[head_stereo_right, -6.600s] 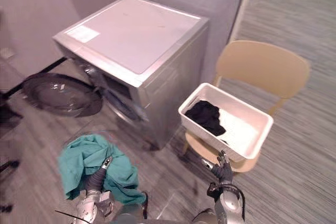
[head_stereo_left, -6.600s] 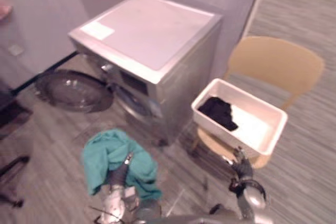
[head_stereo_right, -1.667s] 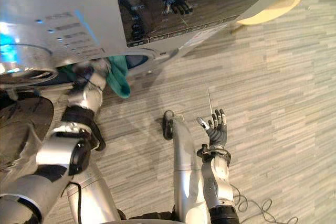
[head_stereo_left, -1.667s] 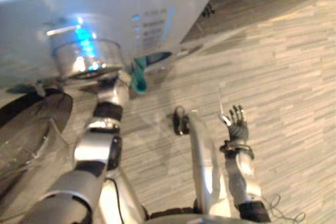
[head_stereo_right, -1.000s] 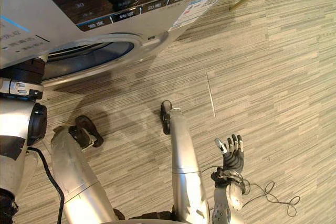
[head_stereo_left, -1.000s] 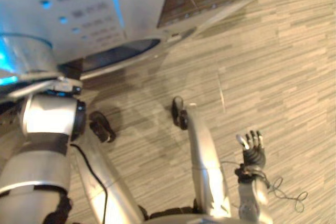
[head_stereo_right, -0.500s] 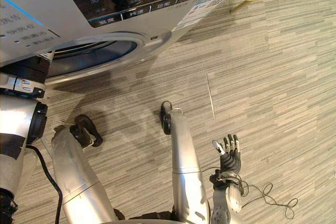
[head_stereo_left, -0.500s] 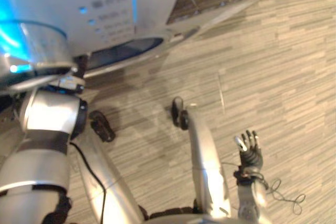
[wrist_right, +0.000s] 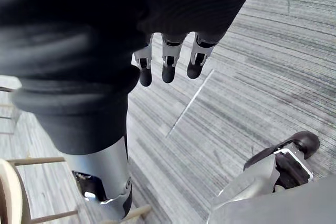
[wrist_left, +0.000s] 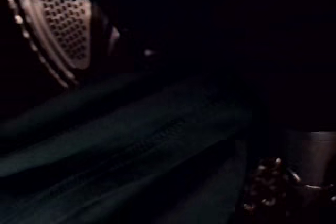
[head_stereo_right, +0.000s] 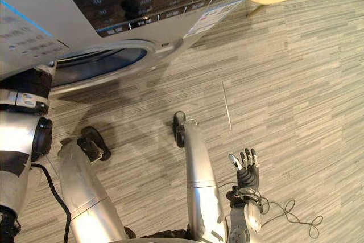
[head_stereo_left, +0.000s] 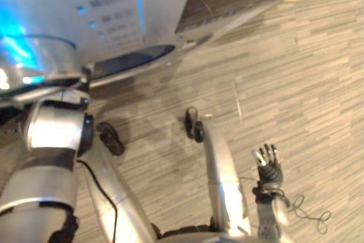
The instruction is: Pick up the laundry basket with both hands and put the clothes into the washing machine.
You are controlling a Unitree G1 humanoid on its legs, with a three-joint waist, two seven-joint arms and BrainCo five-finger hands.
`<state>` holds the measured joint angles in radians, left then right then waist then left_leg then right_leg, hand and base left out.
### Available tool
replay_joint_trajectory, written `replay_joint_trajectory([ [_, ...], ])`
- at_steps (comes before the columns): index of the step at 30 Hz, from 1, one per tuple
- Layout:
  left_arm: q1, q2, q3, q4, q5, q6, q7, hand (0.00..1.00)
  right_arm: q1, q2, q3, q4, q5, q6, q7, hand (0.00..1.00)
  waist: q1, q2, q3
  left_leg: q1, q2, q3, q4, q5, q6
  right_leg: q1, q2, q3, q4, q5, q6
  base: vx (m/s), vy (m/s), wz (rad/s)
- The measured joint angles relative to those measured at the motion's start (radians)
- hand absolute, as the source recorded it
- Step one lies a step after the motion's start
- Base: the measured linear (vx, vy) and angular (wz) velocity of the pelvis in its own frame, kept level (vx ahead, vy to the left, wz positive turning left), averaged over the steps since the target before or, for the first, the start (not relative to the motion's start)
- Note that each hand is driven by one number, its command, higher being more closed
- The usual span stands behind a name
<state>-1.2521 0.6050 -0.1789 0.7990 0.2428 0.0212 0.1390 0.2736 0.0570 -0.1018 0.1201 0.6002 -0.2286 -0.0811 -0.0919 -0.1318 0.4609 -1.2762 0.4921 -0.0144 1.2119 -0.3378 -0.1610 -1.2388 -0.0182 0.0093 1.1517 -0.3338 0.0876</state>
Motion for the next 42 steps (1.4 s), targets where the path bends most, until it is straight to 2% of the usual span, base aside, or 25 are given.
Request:
replay_joint_trajectory([
  [4, 0.056, -0.012, 0.037, 0.029, -0.014, 0.020, -0.074, 0.00, 0.000, -0.002, 0.001, -0.011, -0.001, 0.018, 0.013, 0.00, 0.009, 0.006, -0.003, 0.022, 0.016, 0.012, -0.009, 0.000, 0.000, 0.013, 0.015, 0.005, -0.008, 0.001, -0.002, 0.01, -0.012, -0.05],
  [6, 0.069, -0.027, 0.048, 0.032, 0.005, 0.025, -0.075, 0.00, 0.000, -0.008, 0.001, -0.014, -0.001, 0.020, 0.018, 0.00, 0.021, 0.006, -0.003, 0.029, 0.018, 0.012, -0.016, 0.001, -0.002, 0.020, 0.016, 0.004, -0.016, 0.004, -0.003, 0.01, -0.015, -0.07],
  [14, 0.118, -0.065, 0.079, 0.036, 0.035, 0.049, -0.108, 0.00, 0.000, -0.026, 0.000, -0.066, -0.003, 0.021, 0.018, 0.00, 0.021, 0.005, -0.003, 0.039, 0.017, 0.016, -0.024, 0.001, -0.003, 0.029, 0.015, 0.003, -0.025, 0.004, -0.003, 0.00, 0.000, 0.00],
  [17, 0.122, -0.070, 0.137, 0.036, 0.025, 0.056, -0.111, 0.00, 0.000, -0.026, 0.000, -0.068, -0.003, 0.021, 0.018, 0.00, 0.020, 0.005, -0.004, 0.055, 0.018, 0.024, -0.027, 0.001, -0.003, 0.038, 0.015, 0.010, -0.024, 0.004, -0.003, 0.00, 0.000, 0.00],
  [19, 0.121, -0.069, 0.171, 0.034, 0.002, 0.056, -0.095, 0.00, 0.000, -0.026, 0.000, -0.068, -0.002, 0.021, 0.018, 0.00, 0.017, 0.005, -0.004, 0.061, 0.019, 0.024, -0.027, 0.001, -0.003, 0.043, 0.016, 0.010, -0.024, 0.004, -0.003, 0.00, 0.000, 0.00],
  [22, 0.116, -0.068, 0.225, 0.024, -0.093, 0.057, -0.019, 0.00, 0.000, -0.026, 0.001, -0.068, -0.001, 0.021, 0.017, 0.00, 0.014, 0.005, -0.009, 0.069, 0.019, 0.028, -0.031, 0.001, -0.003, 0.047, 0.016, 0.013, -0.025, 0.004, -0.003, 0.00, 0.000, 0.00],
  [25, 0.074, -0.052, 0.232, 0.010, -0.199, 0.051, 0.063, 0.00, 0.000, -0.026, 0.001, -0.067, -0.001, 0.020, 0.015, 0.00, 0.013, 0.005, -0.009, 0.069, 0.019, 0.029, -0.032, 0.002, -0.005, 0.044, 0.016, 0.014, -0.024, 0.005, -0.003, 0.00, 0.000, 0.00],
  [27, 0.071, -0.053, 0.228, -0.023, -0.209, 0.047, 0.087, 0.00, 0.000, -0.026, 0.001, -0.066, -0.001, 0.019, 0.012, 0.00, 0.012, 0.005, -0.009, 0.062, 0.019, 0.029, -0.032, 0.002, -0.005, 0.038, 0.016, 0.014, -0.024, 0.005, -0.003, 0.00, 0.000, 0.00],
  [29, 0.062, -0.051, 0.222, -0.052, -0.188, 0.047, 0.117, 0.00, 0.000, -0.026, 0.001, -0.066, 0.000, 0.018, 0.010, 0.00, 0.014, 0.005, -0.009, 0.052, 0.018, 0.028, -0.028, 0.002, -0.006, 0.028, 0.016, 0.013, -0.019, 0.005, -0.003, 0.00, 0.000, 0.00],
  [32, 0.050, -0.030, 0.139, -0.072, -0.086, 0.057, 0.153, 0.00, 0.000, -0.026, 0.001, -0.063, 0.001, 0.012, 0.011, 0.00, 0.015, 0.004, -0.009, 0.035, 0.014, 0.016, -0.022, 0.004, -0.008, 0.019, 0.015, 0.008, -0.013, 0.005, -0.003, -0.01, -0.010, 0.04],
  [33, 0.050, -0.014, 0.101, -0.084, 0.046, 0.072, 0.155, 0.00, 0.000, -0.026, 0.001, -0.062, 0.001, 0.008, 0.015, 0.00, 0.016, 0.004, -0.009, 0.030, 0.014, 0.015, -0.021, 0.004, -0.009, 0.014, 0.013, 0.007, -0.012, 0.005, -0.004, 0.00, 0.000, 0.00],
  [35, 0.047, -0.002, 0.070, -0.086, 0.154, 0.081, 0.144, 0.00, 0.000, -0.026, 0.001, -0.058, 0.003, 0.005, 0.018, 0.00, 0.016, 0.004, -0.009, 0.026, 0.013, 0.015, -0.020, 0.004, -0.009, 0.009, 0.010, 0.007, -0.010, 0.006, -0.006, 0.00, 0.000, 0.00],
  [40, 0.055, -0.006, 0.080, -0.081, 0.155, 0.078, 0.100, 0.00, 0.000, -0.025, 0.001, -0.055, 0.018, 0.006, 0.018, 0.00, 0.013, 0.004, -0.009, 0.027, 0.010, 0.012, -0.020, 0.010, -0.010, 0.010, 0.006, 0.003, -0.002, 0.006, -0.006, 0.00, -0.009, 0.02],
  [42, 0.071, -0.041, 0.156, -0.080, 0.141, 0.077, 0.100, 0.00, 0.000, -0.025, 0.001, -0.055, 0.018, 0.010, 0.018, 0.00, 0.013, 0.003, -0.009, 0.036, 0.010, 0.013, -0.022, 0.011, -0.010, 0.020, 0.006, 0.003, -0.001, 0.006, -0.006, 0.00, -0.007, 0.02],
])
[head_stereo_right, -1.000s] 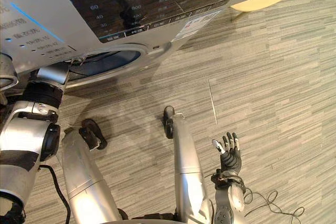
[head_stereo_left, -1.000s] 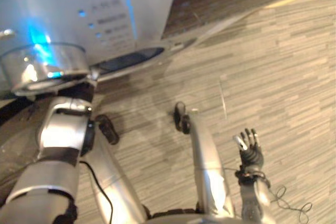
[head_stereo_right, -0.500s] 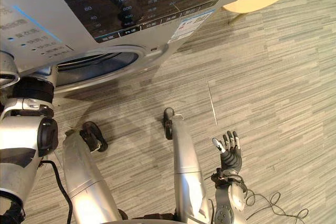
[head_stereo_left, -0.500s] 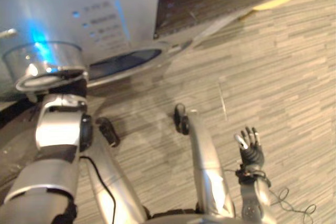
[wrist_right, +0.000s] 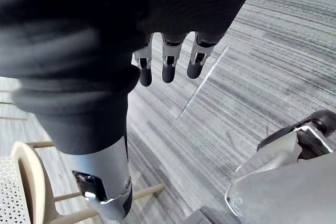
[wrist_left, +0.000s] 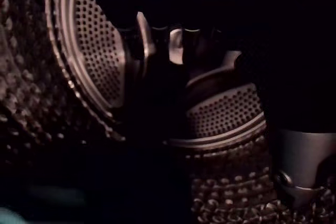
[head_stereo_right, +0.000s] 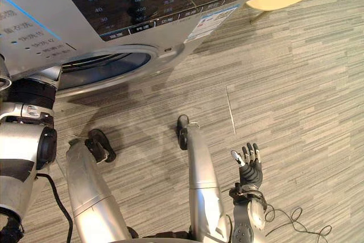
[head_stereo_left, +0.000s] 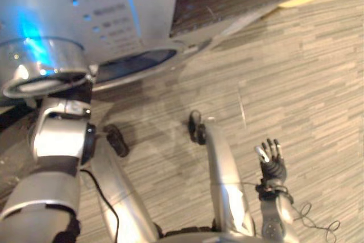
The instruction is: Pick up the laundry basket with both hands and put the clothes into the washing machine.
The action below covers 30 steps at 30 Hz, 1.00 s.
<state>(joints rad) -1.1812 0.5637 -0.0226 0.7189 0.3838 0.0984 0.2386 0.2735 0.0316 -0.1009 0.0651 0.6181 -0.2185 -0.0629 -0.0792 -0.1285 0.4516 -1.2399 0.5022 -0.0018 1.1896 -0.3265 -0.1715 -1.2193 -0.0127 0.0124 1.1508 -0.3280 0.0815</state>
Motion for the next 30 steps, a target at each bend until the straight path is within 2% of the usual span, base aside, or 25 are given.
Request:
replay_joint_trajectory([
  [2, 0.047, -0.035, 0.048, 0.004, -0.030, 0.000, 0.001, 0.00, 0.000, -0.001, 0.000, 0.002, -0.002, 0.003, -0.002, 0.00, -0.008, 0.000, 0.000, 0.033, -0.005, 0.006, -0.010, 0.000, 0.000, 0.029, -0.006, -0.001, -0.003, -0.003, -0.003, 0.02, -0.016, 0.15],
  [3, 0.092, -0.077, 0.085, 0.009, -0.054, -0.002, 0.001, 0.00, 0.000, -0.001, 0.000, 0.012, -0.004, 0.004, -0.003, 0.00, -0.016, 0.000, 0.000, 0.066, -0.016, 0.008, -0.022, 0.001, -0.002, 0.060, -0.013, 0.000, -0.005, -0.009, -0.004, 0.03, -0.026, 0.25],
  [7, 0.287, -0.219, 0.153, 0.010, -0.115, -0.004, 0.006, 0.00, -0.013, -0.007, -0.004, 0.112, -0.032, 0.012, -0.027, 0.00, -0.010, -0.001, -0.002, 0.225, -0.040, 0.034, -0.110, 0.015, -0.006, 0.204, -0.044, -0.011, -0.052, -0.025, -0.011, 0.04, -0.052, 0.37],
  [9, 0.410, -0.299, 0.162, 0.014, -0.150, -0.007, 0.018, 0.00, -0.049, -0.015, -0.030, 0.195, -0.042, 0.032, -0.050, 0.00, -0.004, -0.002, -0.010, 0.329, -0.072, 0.052, -0.178, 0.029, -0.010, 0.296, -0.071, -0.014, -0.087, -0.035, -0.008, 0.08, -0.075, 0.51],
  [11, 0.516, -0.376, 0.149, 0.026, -0.167, -0.010, 0.028, 0.00, -0.092, -0.026, -0.057, 0.260, -0.052, 0.042, -0.067, 0.00, 0.016, 0.000, -0.014, 0.445, -0.102, 0.075, -0.250, 0.054, -0.012, 0.400, -0.097, -0.015, -0.127, -0.038, -0.007, 0.08, -0.043, 0.43],
  [13, 0.633, -0.422, 0.111, 0.019, -0.194, -0.035, 0.044, 0.00, -0.128, -0.036, -0.060, 0.313, -0.070, 0.052, -0.079, 0.00, 0.017, 0.012, -0.032, 0.539, -0.126, 0.077, -0.309, 0.070, -0.016, 0.503, -0.117, -0.034, -0.174, -0.038, -0.006, 0.09, -0.001, 0.45],
  [14, 0.701, -0.452, 0.087, 0.007, -0.204, -0.045, 0.053, 0.00, -0.135, -0.037, -0.060, 0.341, -0.072, 0.053, -0.086, 0.00, 0.018, 0.019, -0.050, 0.590, -0.141, 0.079, -0.345, 0.076, -0.012, 0.560, -0.132, -0.046, -0.203, -0.040, -0.003, 0.11, 0.013, 0.61],
  [17, 0.945, -0.540, 0.020, -0.060, -0.256, -0.100, 0.052, 0.00, -0.134, -0.037, -0.083, 0.455, -0.084, 0.074, -0.089, 0.00, 0.053, 0.050, -0.127, 0.753, -0.182, 0.099, -0.478, 0.103, 0.002, 0.739, -0.166, -0.087, -0.323, -0.031, 0.014, 0.14, 0.020, 0.49],
  [19, 1.079, -0.562, 0.014, -0.073, -0.268, -0.126, 0.044, 0.00, -0.135, -0.034, -0.092, 0.542, -0.110, 0.082, -0.089, 0.00, 0.074, 0.070, -0.186, 0.838, -0.213, 0.111, -0.574, 0.130, 0.007, 0.833, -0.184, -0.107, -0.410, -0.016, 0.031, 0.18, 0.031, 0.41],
  [22, 1.200, -0.566, 0.023, -0.055, -0.292, -0.140, 0.024, 0.00, -0.135, -0.009, -0.132, 0.643, -0.120, 0.101, -0.087, 0.00, 0.085, 0.097, -0.241, 0.936, -0.252, 0.117, -0.723, 0.185, 0.015, 0.944, -0.212, -0.150, -0.546, 0.024, 0.051, 0.14, 0.059, 0.36],
  [25, 1.257, -0.561, 0.059, 0.088, -0.304, -0.152, -0.002, 0.00, -0.142, -0.003, -0.217, 0.796, -0.123, 0.117, -0.084, 0.00, 0.091, 0.121, -0.298, 1.047, -0.301, 0.108, -0.930, 0.276, 0.017, 1.066, -0.223, -0.202, -0.734, 0.093, 0.066, 0.13, 0.041, 0.38],
  [28, 1.248, -0.547, 0.121, 0.214, -0.353, -0.170, -0.023, 0.00, -0.170, -0.023, -0.267, 0.916, -0.127, 0.120, -0.084, 0.00, 0.089, 0.125, -0.344, 1.121, -0.323, 0.100, -1.071, 0.345, 0.024, 1.151, -0.215, -0.230, -0.892, 0.165, 0.073, 0.15, 0.047, 0.12],
  [30, 1.245, -0.525, 0.164, 0.298, -0.392, -0.173, -0.055, 0.00, -0.176, -0.028, -0.291, 0.976, -0.139, 0.123, -0.072, 0.00, 0.088, 0.118, -0.366, 1.177, -0.334, 0.114, -1.133, 0.360, 0.025, 1.207, -0.214, -0.233, -0.964, 0.194, 0.080, 0.17, 0.055, -0.08],
])
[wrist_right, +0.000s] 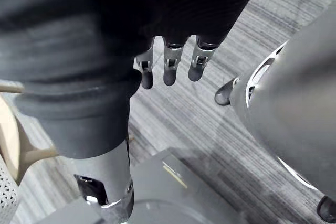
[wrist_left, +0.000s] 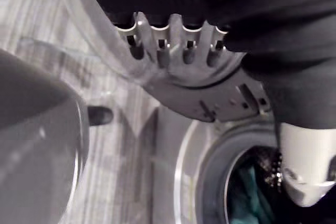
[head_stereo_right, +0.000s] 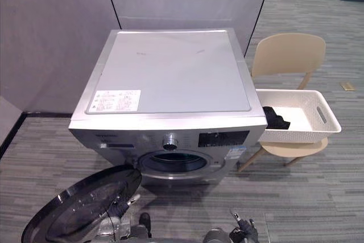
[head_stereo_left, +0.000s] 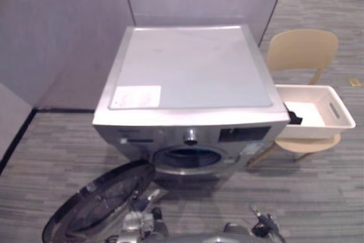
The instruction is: Pick up the laundry basket with both hands and put the clothes into the washing machine.
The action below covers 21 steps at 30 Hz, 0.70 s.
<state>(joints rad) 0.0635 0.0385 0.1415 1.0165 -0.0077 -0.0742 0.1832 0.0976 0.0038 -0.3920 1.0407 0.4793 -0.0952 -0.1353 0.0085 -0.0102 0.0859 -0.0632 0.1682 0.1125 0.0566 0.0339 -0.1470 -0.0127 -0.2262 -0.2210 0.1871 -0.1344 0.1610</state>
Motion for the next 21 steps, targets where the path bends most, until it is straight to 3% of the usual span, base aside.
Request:
replay_joint_trajectory([
  [3, 0.011, 0.023, 0.028, 0.055, -0.035, 0.008, -0.047, 0.00, -0.004, -0.012, 0.000, 0.045, -0.029, 0.024, 0.013, 0.00, -0.007, -0.007, -0.020, 0.034, -0.011, 0.006, -0.029, 0.001, 0.000, 0.035, -0.002, 0.002, -0.047, 0.013, 0.007, 0.12, 0.026, -0.09],
  [10, 0.012, 0.035, 0.078, 0.084, 0.049, 0.014, -0.071, 0.00, -0.033, -0.026, 0.008, 0.083, -0.040, 0.032, 0.033, 0.00, -0.034, 0.003, -0.025, 0.082, 0.004, -0.002, -0.039, 0.000, -0.001, 0.083, 0.018, 0.000, -0.067, 0.015, 0.000, 0.02, -0.021, -0.02],
  [15, -0.002, 0.030, 0.098, 0.075, 0.026, 0.021, -0.066, 0.00, -0.029, -0.046, 0.058, 0.084, -0.052, 0.028, 0.034, 0.00, -0.048, 0.012, -0.012, -0.026, 0.061, -0.051, 0.088, -0.010, -0.012, 0.084, 0.076, -0.062, -0.069, -0.001, -0.039, -0.12, -0.072, 0.33],
  [17, -0.004, 0.021, 0.092, 0.071, 0.004, 0.020, -0.064, 0.00, -0.032, -0.065, 0.058, 0.084, -0.062, 0.028, 0.032, 0.00, -0.044, 0.016, -0.007, -0.043, 0.062, -0.025, 0.100, 0.012, 0.016, 0.085, 0.079, -0.067, -0.071, -0.001, -0.039, -0.11, -0.022, 0.27],
  [18, -0.007, 0.013, 0.087, 0.071, -0.002, 0.019, -0.062, 0.00, -0.036, -0.075, 0.058, 0.084, -0.064, 0.027, 0.032, 0.00, -0.043, 0.013, 0.002, -0.047, 0.054, -0.018, 0.111, 0.004, 0.014, 0.084, 0.076, -0.067, -0.074, 0.001, -0.042, -0.10, 0.027, 0.09],
  [19, -0.012, 0.003, 0.085, 0.064, -0.002, 0.020, -0.058, 0.00, -0.044, -0.094, 0.057, 0.088, -0.073, 0.026, 0.030, 0.00, -0.032, 0.018, 0.008, -0.061, 0.007, -0.043, 0.196, -0.066, 0.001, 0.085, 0.058, -0.054, -0.073, 0.005, -0.042, -0.10, 0.088, -0.07],
  [21, 0.003, -0.002, 0.061, 0.043, 0.001, 0.011, -0.050, 0.00, -0.065, -0.109, 0.059, 0.092, -0.089, 0.024, 0.032, 0.00, -0.016, 0.027, 0.010, -0.051, -0.094, -0.110, 0.256, -0.172, 0.039, 0.077, 0.049, 0.020, -0.088, 0.011, -0.043, -0.08, 0.153, -0.47],
])
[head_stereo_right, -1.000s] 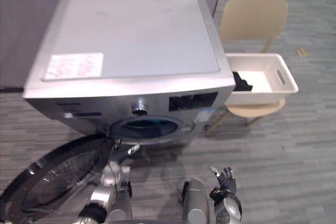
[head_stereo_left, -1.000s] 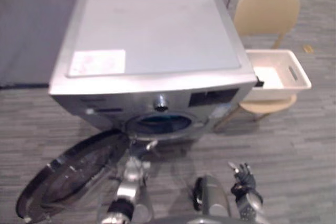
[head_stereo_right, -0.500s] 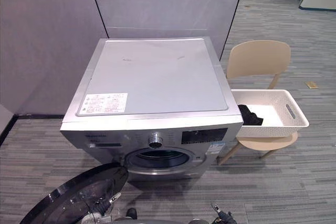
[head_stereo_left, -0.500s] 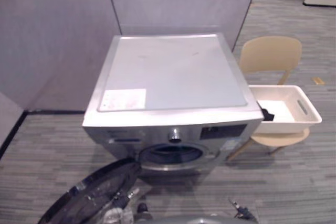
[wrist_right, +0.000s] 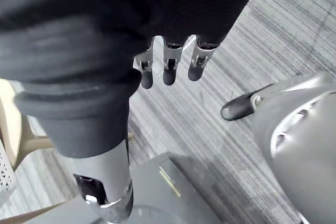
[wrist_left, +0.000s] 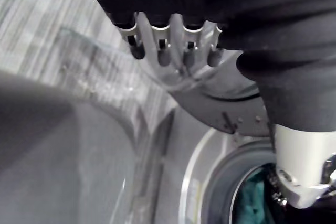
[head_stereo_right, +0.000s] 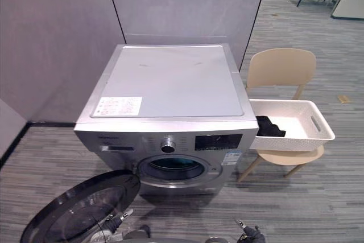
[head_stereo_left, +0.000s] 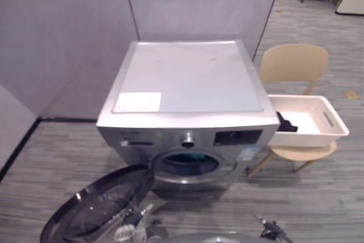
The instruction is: Pick up the laundry basket with both hands and put the clothes into the washing machine.
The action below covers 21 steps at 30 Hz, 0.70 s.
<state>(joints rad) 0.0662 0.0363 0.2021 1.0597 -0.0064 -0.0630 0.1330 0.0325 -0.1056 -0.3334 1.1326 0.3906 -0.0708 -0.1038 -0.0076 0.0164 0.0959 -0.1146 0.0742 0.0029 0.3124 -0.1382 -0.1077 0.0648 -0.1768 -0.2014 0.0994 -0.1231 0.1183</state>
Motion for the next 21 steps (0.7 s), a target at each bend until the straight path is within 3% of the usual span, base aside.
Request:
replay_joint_trajectory([
  [1, 0.005, -0.004, 0.007, 0.002, -0.001, -0.005, 0.000, 0.00, -0.011, 0.003, 0.000, -0.001, -0.003, -0.001, 0.000, 0.00, 0.010, 0.002, 0.000, 0.013, -0.030, -0.044, -0.025, -0.027, 0.022, -0.004, 0.005, 0.053, -0.022, 0.009, -0.002, -0.03, 0.127, -0.59],
  [2, 0.003, -0.010, 0.009, 0.001, 0.000, -0.005, -0.001, 0.00, -0.011, 0.013, 0.000, -0.005, -0.007, 0.000, 0.001, 0.00, 0.020, 0.013, -0.005, 0.024, -0.046, -0.058, -0.043, -0.034, 0.019, -0.004, 0.008, 0.086, -0.039, 0.015, -0.011, 0.01, 0.128, -0.69],
  [3, 0.001, -0.013, 0.025, 0.003, 0.001, -0.008, -0.003, 0.00, -0.017, 0.037, 0.004, -0.014, -0.011, 0.000, 0.005, 0.00, 0.029, -0.008, -0.008, 0.035, -0.078, -0.091, -0.073, -0.041, 0.028, -0.021, 0.008, 0.147, -0.060, 0.044, -0.040, 0.03, 0.099, -0.57],
  [4, 0.001, -0.012, 0.036, 0.005, 0.000, -0.009, -0.003, 0.00, -0.025, 0.049, 0.014, -0.014, -0.012, 0.001, 0.009, 0.00, 0.029, -0.014, -0.007, 0.035, -0.086, -0.094, -0.077, -0.047, 0.037, -0.030, 0.008, 0.168, -0.063, 0.048, -0.042, 0.07, 0.127, -0.72],
  [7, 0.001, -0.017, 0.078, 0.002, 0.008, -0.004, -0.006, 0.00, -0.030, 0.100, 0.079, -0.032, -0.030, 0.003, 0.019, 0.00, 0.027, -0.025, -0.008, 0.072, -0.062, -0.022, -0.103, -0.050, 0.043, -0.035, 0.018, 0.229, -0.062, 0.065, -0.045, 0.08, 0.037, -0.60],
  [10, -0.007, -0.023, 0.074, 0.007, 0.063, 0.000, -0.025, 0.00, 0.017, 0.103, 0.165, -0.133, -0.037, -0.006, 0.026, 0.00, 0.026, -0.030, -0.008, 0.111, -0.013, 0.042, -0.103, -0.078, 0.049, -0.067, 0.064, 0.234, -0.002, 0.062, -0.048, 0.18, -0.051, -0.81],
  [12, -0.022, -0.027, 0.075, 0.010, 0.092, 0.009, -0.026, 0.00, 0.018, 0.112, 0.172, -0.142, -0.028, -0.014, 0.038, 0.00, 0.023, -0.024, -0.009, 0.124, 0.042, 0.115, -0.090, -0.075, 0.051, -0.170, 0.116, 0.228, 0.159, 0.052, -0.054, 0.14, -0.067, -1.11],
  [14, -0.033, -0.024, 0.066, 0.011, 0.096, 0.013, -0.025, 0.00, 0.016, 0.122, 0.152, -0.149, -0.028, -0.020, 0.037, 0.00, 0.021, -0.028, -0.003, 0.152, 0.086, 0.152, -0.081, -0.074, 0.050, -0.223, 0.121, 0.173, 0.277, 0.052, -0.053, 0.14, -0.135, -0.76],
  [15, -0.043, -0.033, 0.062, 0.010, 0.096, 0.016, -0.024, 0.00, 0.020, 0.113, 0.135, -0.149, -0.028, -0.020, 0.036, 0.00, 0.018, -0.014, 0.006, 0.184, 0.098, 0.155, -0.092, -0.074, 0.051, -0.238, 0.110, 0.120, 0.343, 0.025, -0.065, 0.16, -0.172, -0.31],
  [16, -0.052, -0.037, 0.047, 0.010, 0.095, 0.016, -0.022, 0.00, 0.033, 0.105, 0.132, -0.150, -0.030, -0.019, 0.036, 0.00, 0.017, -0.022, 0.005, 0.206, 0.094, 0.154, -0.094, -0.074, 0.051, -0.244, 0.060, 0.054, 0.399, -0.013, -0.085, 0.11, -0.092, 0.08],
  [18, -0.074, -0.038, -0.003, 0.004, 0.084, 0.009, -0.021, 0.00, 0.047, 0.099, 0.092, -0.140, -0.039, -0.015, 0.032, 0.00, 0.016, -0.030, 0.001, 0.229, 0.094, 0.143, -0.102, -0.074, 0.050, -0.245, -0.076, -0.019, 0.477, -0.041, -0.078, 0.13, -0.153, 0.46],
  [19, -0.078, -0.038, -0.015, -0.001, 0.076, 0.005, -0.021, 0.00, 0.047, 0.098, 0.065, -0.130, -0.040, -0.010, 0.031, 0.00, 0.014, -0.033, 0.000, 0.233, 0.094, 0.134, -0.102, -0.078, 0.041, -0.246, -0.151, -0.022, 0.459, -0.025, -0.082, 0.17, -0.265, 0.38],
  [20, -0.076, -0.032, -0.014, -0.003, 0.071, 0.001, -0.020, 0.00, 0.045, 0.100, 0.051, -0.116, -0.040, -0.005, 0.029, 0.00, 0.017, -0.047, -0.009, 0.233, 0.087, 0.130, -0.100, -0.083, 0.024, -0.247, -0.189, -0.019, 0.396, 0.075, -0.117, 0.15, -0.248, 0.11],
  [21, -0.067, -0.026, -0.013, -0.002, 0.064, 0.000, -0.019, 0.00, 0.043, 0.101, 0.039, -0.102, -0.041, -0.006, 0.025, 0.00, 0.019, -0.052, -0.015, 0.233, 0.088, 0.120, -0.097, -0.092, 0.009, -0.242, -0.193, 0.008, 0.369, 0.096, -0.073, 0.16, -0.412, -0.31],
])
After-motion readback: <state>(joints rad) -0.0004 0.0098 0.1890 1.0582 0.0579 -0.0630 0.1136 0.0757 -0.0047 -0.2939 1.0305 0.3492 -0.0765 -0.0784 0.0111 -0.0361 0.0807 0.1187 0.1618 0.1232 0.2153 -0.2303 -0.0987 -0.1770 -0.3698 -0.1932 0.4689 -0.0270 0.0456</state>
